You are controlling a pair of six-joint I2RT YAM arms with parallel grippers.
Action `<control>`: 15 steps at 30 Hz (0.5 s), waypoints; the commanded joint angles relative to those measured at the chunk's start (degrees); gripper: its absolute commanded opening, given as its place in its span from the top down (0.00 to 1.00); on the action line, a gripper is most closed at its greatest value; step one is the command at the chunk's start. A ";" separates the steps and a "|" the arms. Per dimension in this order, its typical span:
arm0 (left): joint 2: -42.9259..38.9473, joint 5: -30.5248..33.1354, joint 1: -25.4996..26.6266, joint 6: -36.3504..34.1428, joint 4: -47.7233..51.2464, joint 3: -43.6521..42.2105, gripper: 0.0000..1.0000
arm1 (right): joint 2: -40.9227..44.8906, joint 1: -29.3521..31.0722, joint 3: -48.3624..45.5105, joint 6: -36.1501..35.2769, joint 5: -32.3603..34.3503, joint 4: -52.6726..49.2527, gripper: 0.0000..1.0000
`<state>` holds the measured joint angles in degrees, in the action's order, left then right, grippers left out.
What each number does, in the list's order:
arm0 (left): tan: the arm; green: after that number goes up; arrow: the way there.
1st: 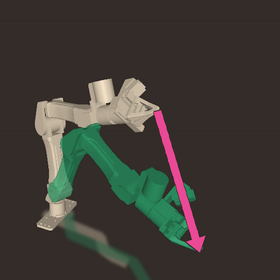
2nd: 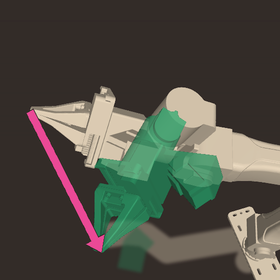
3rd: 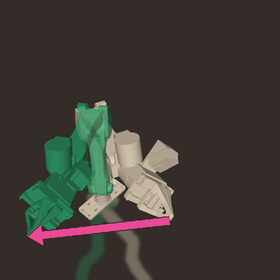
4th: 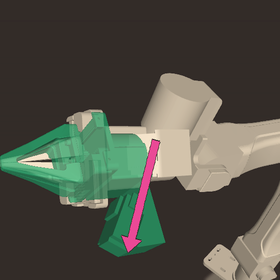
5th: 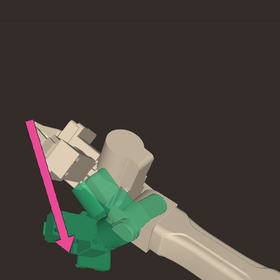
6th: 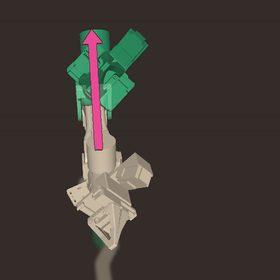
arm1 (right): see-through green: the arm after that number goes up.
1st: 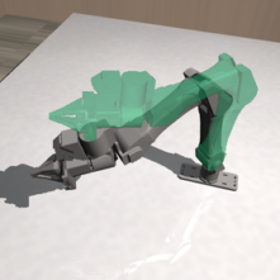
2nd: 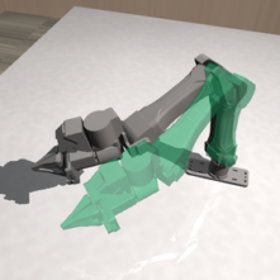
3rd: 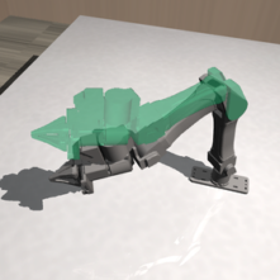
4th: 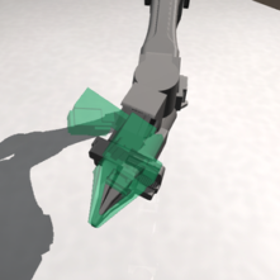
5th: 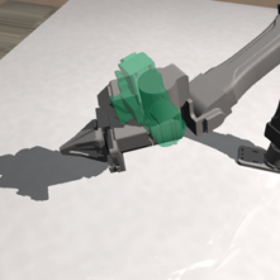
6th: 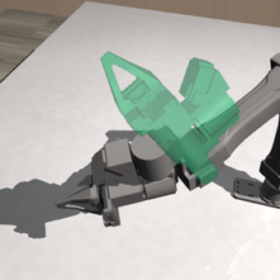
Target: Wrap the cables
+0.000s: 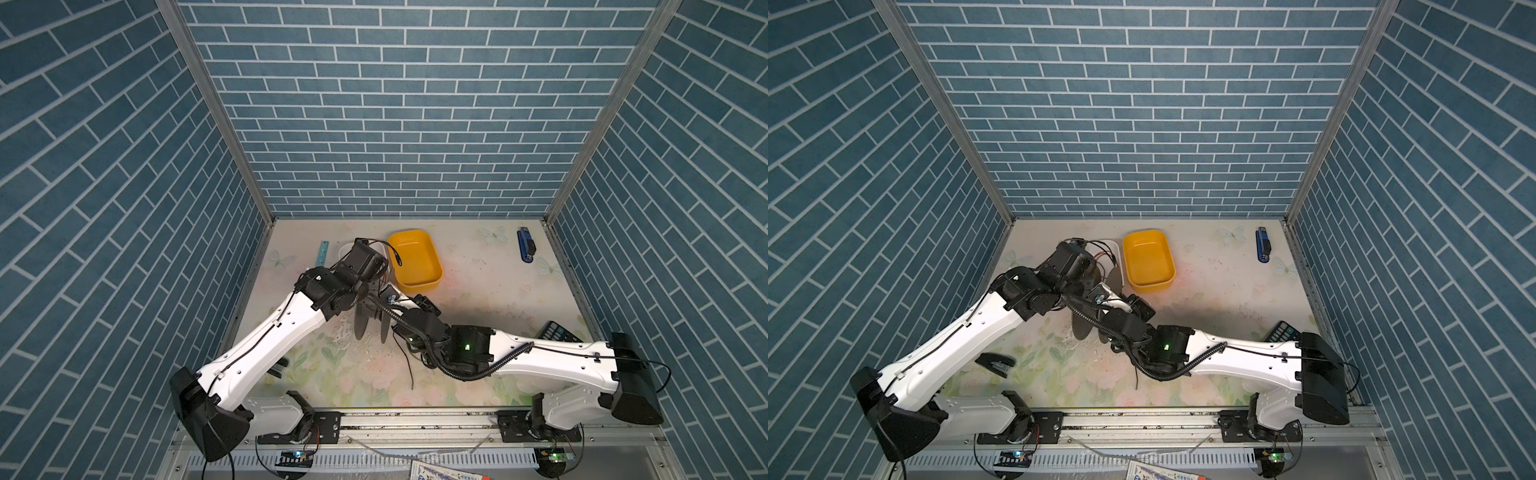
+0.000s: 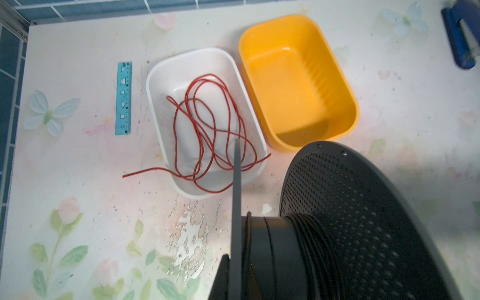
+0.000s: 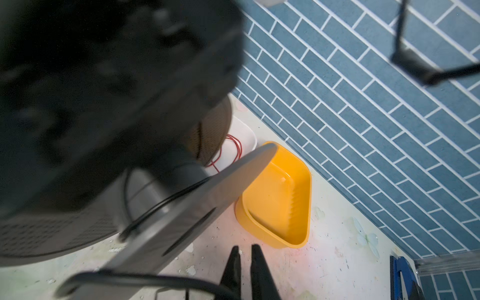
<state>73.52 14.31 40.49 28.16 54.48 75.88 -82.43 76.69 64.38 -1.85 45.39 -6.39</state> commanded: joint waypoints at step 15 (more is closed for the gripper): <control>-4.72 -9.66 0.82 -8.80 3.83 -0.38 1.00 | 3.78 -11.07 1.83 6.05 -18.25 -3.12 0.86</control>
<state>70.59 8.27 40.93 21.98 58.06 75.07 -80.53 67.33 64.38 1.26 32.64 -7.75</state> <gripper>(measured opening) 0.084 0.141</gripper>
